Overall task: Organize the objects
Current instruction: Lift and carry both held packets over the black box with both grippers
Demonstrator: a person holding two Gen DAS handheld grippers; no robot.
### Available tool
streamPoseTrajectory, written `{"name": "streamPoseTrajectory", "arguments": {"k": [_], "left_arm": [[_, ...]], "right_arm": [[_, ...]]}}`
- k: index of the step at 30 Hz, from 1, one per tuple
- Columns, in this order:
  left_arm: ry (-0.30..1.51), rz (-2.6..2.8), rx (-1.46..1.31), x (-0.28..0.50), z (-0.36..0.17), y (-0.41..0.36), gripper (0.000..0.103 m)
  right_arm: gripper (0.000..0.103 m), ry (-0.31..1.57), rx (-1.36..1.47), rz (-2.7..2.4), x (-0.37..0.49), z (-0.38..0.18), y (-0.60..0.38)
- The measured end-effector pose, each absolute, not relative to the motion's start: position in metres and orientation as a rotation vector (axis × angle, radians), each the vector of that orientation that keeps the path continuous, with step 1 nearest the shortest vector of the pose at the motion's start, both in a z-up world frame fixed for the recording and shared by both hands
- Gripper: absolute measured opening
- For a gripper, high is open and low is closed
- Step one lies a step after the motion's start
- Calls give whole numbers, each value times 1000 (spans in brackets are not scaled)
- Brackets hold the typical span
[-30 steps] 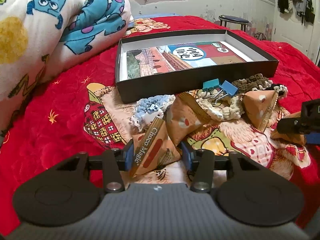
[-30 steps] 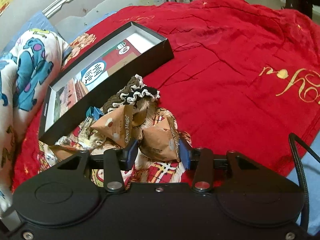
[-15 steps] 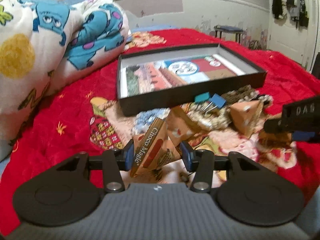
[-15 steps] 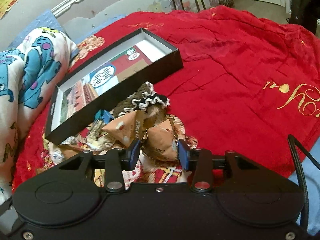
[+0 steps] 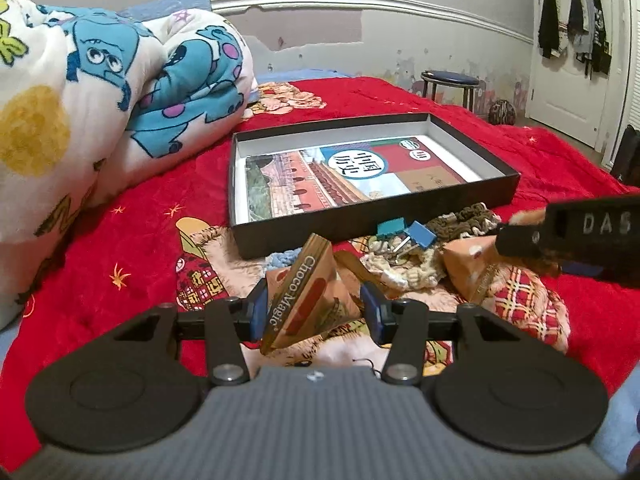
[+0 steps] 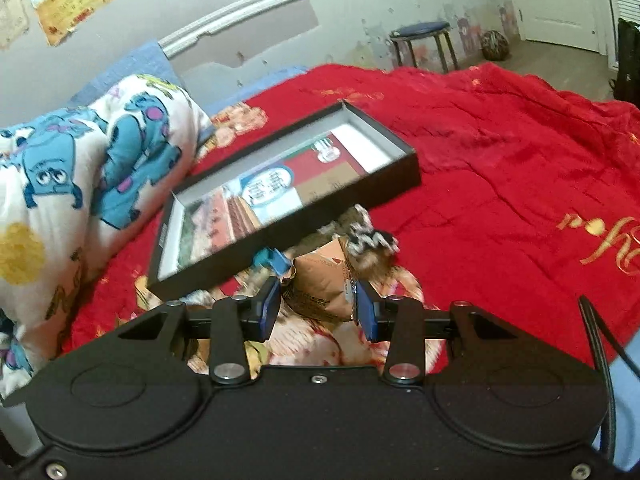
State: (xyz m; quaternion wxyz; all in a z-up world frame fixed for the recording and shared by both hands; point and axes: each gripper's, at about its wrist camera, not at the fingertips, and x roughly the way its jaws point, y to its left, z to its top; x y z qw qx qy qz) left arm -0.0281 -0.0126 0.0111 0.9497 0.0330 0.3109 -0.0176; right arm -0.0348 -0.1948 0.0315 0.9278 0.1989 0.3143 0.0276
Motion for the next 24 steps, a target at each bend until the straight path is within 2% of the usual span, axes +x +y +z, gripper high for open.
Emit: {"name": "streamPoseTrajectory", "arguments": {"k": [8, 24], "left_arm": [[619, -67, 51, -17, 23, -9, 51], [640, -71, -24, -3, 28, 0, 51]], "right_arm": [[39, 542, 329, 166, -20, 53, -180], [39, 535, 439, 241, 6, 51, -188]]}}
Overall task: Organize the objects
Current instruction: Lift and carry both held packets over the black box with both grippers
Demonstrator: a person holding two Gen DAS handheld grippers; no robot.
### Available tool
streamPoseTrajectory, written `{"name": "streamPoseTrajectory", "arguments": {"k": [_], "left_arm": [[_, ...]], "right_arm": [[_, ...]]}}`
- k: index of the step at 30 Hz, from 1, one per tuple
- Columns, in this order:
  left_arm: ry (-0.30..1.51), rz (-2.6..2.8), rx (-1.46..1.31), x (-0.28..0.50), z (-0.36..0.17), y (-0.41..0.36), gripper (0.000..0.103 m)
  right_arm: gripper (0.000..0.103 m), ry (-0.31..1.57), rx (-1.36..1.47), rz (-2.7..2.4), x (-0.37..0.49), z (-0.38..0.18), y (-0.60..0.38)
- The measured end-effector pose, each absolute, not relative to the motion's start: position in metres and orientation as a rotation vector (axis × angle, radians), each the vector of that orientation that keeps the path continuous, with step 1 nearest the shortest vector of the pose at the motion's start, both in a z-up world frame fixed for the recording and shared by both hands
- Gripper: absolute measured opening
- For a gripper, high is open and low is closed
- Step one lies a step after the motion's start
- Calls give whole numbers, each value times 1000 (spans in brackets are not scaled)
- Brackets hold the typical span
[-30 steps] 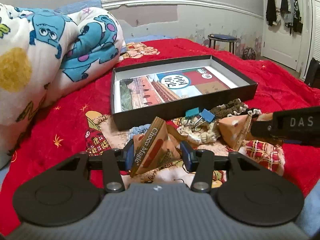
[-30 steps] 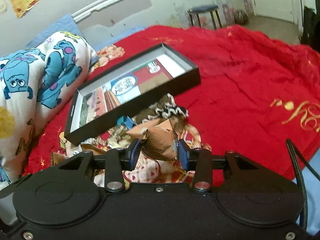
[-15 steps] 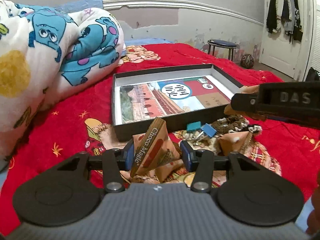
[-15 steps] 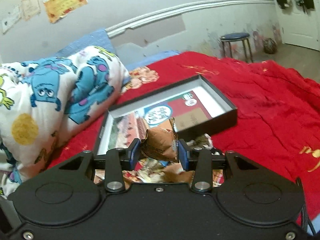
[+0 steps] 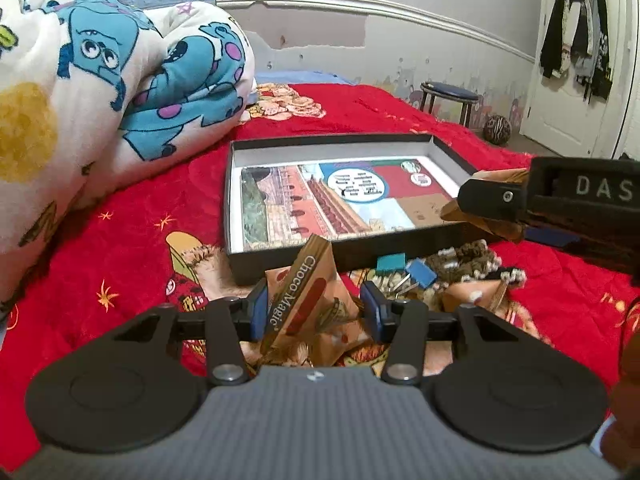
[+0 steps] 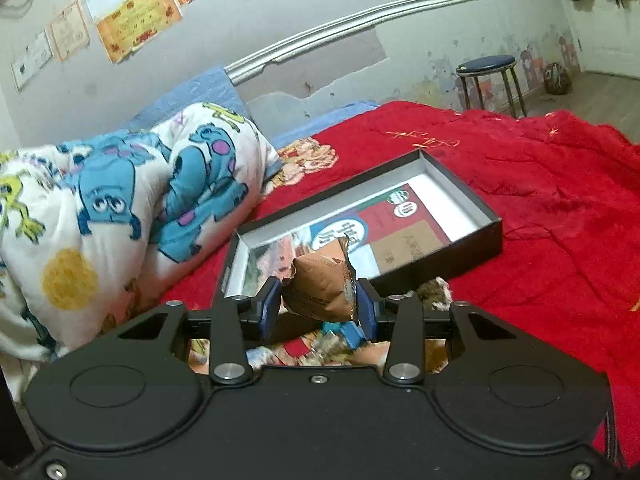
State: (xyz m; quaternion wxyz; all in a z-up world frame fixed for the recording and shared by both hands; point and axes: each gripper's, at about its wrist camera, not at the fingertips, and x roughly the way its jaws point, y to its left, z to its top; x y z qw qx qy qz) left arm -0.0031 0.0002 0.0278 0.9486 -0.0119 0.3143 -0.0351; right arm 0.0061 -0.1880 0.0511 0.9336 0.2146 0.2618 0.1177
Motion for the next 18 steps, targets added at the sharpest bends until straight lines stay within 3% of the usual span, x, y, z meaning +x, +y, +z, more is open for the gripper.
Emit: {"name": "streamPoseTrajectory", "arguments": {"k": [6, 18], "left_arm": [[530, -44, 143, 1, 52, 6, 51], [538, -27, 18, 28, 80, 51, 51]], "right_arm": [[39, 522, 395, 219, 17, 52, -185], [39, 529, 425, 412, 28, 71, -164]]}}
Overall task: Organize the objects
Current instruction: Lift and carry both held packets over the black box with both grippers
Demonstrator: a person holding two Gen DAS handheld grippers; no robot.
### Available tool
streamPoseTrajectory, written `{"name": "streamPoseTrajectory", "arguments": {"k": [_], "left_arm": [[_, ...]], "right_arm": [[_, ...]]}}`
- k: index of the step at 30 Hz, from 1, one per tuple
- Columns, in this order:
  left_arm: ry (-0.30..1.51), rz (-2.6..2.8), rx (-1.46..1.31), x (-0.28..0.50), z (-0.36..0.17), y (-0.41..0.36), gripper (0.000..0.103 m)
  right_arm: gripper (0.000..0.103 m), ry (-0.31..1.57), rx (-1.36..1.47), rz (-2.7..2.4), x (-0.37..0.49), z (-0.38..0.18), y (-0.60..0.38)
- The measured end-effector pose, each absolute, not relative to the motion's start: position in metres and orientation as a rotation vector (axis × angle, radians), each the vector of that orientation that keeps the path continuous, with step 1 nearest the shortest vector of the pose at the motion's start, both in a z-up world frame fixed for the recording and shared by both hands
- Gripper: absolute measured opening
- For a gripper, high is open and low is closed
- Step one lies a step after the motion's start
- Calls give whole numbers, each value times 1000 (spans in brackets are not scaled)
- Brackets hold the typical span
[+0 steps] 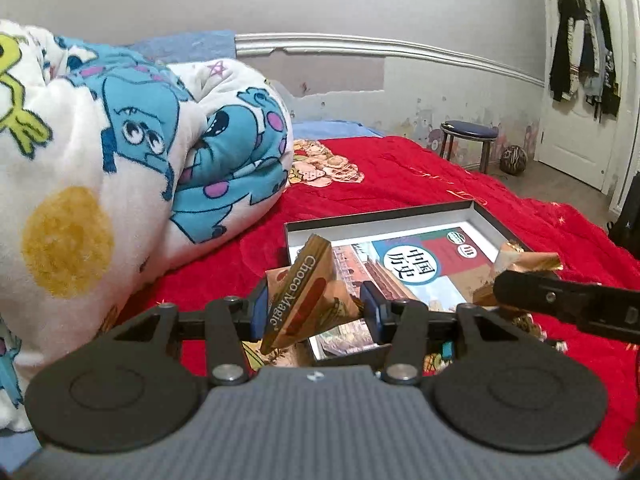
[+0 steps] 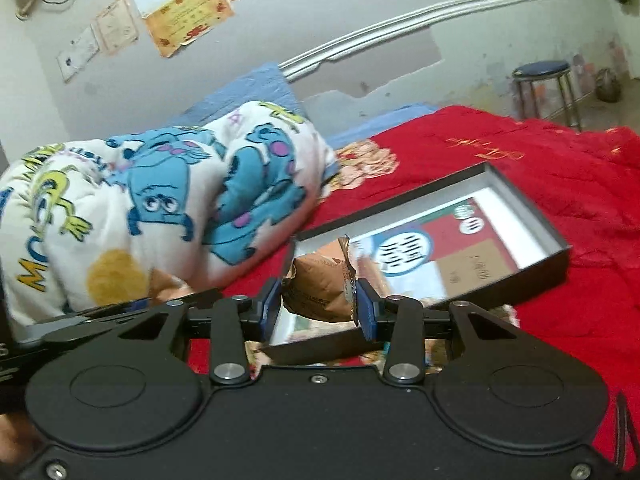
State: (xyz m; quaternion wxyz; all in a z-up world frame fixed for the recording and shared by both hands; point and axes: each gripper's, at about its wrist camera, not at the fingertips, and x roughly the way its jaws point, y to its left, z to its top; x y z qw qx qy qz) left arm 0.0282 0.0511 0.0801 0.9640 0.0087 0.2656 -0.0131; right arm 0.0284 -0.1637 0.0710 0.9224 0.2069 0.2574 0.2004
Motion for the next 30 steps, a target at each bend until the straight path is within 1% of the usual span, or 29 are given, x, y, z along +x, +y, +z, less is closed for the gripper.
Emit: {"name": "streamPoseTrajectory", "arguments": {"k": [7, 11, 14, 20, 26, 30], "left_arm": [[617, -35, -2, 63, 74, 55, 51], [640, -75, -36, 80, 71, 53, 51], [650, -80, -18, 96, 68, 46, 51], [700, -109, -25, 129, 55, 35, 51], [733, -139, -87, 138, 36, 38, 51], [753, -143, -85, 141, 27, 40, 51]], "right_arm": [[39, 585, 392, 415, 64, 95, -158], [39, 618, 406, 417, 92, 96, -153], [39, 663, 390, 373, 115, 90, -151], [39, 707, 443, 370, 146, 78, -158], [39, 725, 509, 390, 156, 57, -165], [39, 777, 543, 369, 159, 37, -166]]}}
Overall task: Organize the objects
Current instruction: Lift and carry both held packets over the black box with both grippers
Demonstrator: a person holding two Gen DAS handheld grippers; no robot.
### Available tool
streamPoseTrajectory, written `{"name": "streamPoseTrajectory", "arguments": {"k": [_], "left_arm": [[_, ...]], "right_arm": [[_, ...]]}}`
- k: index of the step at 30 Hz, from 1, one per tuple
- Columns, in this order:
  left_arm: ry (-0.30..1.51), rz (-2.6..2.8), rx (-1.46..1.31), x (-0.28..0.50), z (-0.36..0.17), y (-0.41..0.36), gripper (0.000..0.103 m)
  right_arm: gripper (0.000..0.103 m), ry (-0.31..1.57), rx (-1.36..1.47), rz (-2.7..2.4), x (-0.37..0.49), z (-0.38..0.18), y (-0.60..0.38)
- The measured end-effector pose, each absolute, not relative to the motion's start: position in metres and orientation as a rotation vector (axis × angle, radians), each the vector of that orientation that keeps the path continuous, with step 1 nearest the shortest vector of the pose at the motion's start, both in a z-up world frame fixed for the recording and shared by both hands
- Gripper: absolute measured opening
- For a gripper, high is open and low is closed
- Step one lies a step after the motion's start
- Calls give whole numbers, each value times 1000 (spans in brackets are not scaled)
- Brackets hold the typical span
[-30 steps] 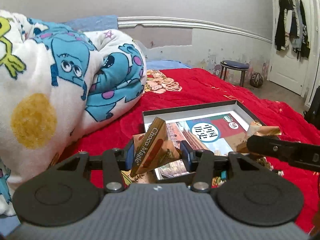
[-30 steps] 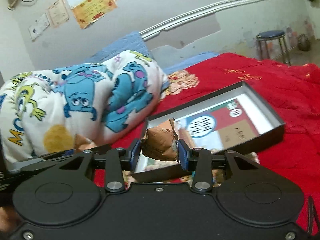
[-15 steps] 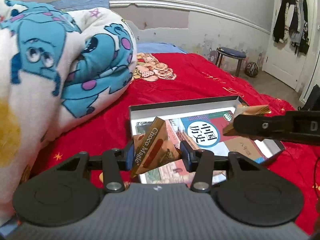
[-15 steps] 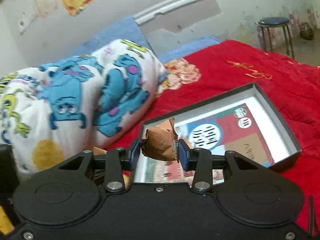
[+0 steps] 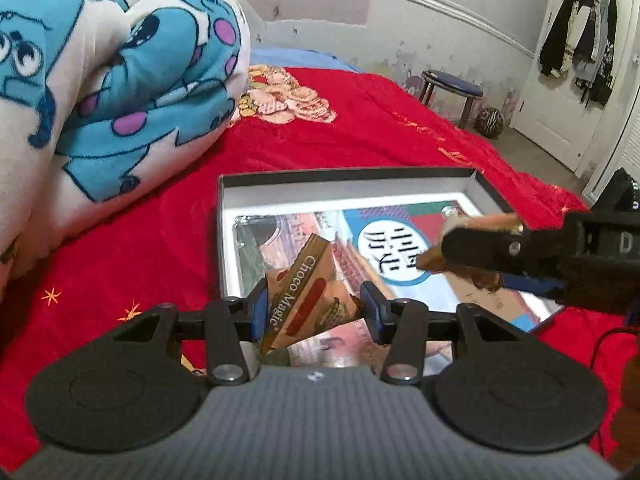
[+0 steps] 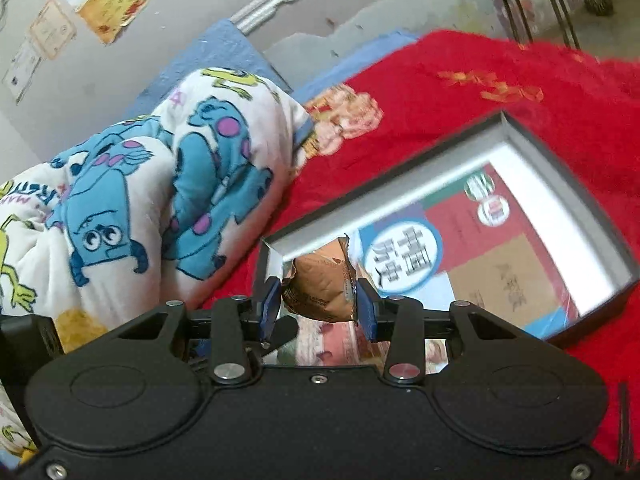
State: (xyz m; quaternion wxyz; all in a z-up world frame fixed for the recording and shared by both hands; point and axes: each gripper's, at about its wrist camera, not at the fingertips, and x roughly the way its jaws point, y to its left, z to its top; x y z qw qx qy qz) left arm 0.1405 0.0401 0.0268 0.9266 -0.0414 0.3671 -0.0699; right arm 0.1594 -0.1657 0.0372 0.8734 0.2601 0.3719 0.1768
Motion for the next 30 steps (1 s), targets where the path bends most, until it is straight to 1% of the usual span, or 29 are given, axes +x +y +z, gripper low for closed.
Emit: {"name": "streamPoseTrajectory", "arguments": {"k": [5, 11, 23, 30], "left_arm": [[788, -161, -104, 143, 16, 40, 51], [837, -147, -80, 140, 4, 34, 51], [864, -113, 24, 136, 0, 19, 52], [887, -111, 20, 136, -3, 18, 52]], "right_arm": [[39, 822, 510, 363, 161, 20, -156], [39, 857, 470, 356, 160, 13, -143], [39, 888, 404, 353, 164, 7, -134], [40, 907, 412, 343, 167, 3, -135]]}}
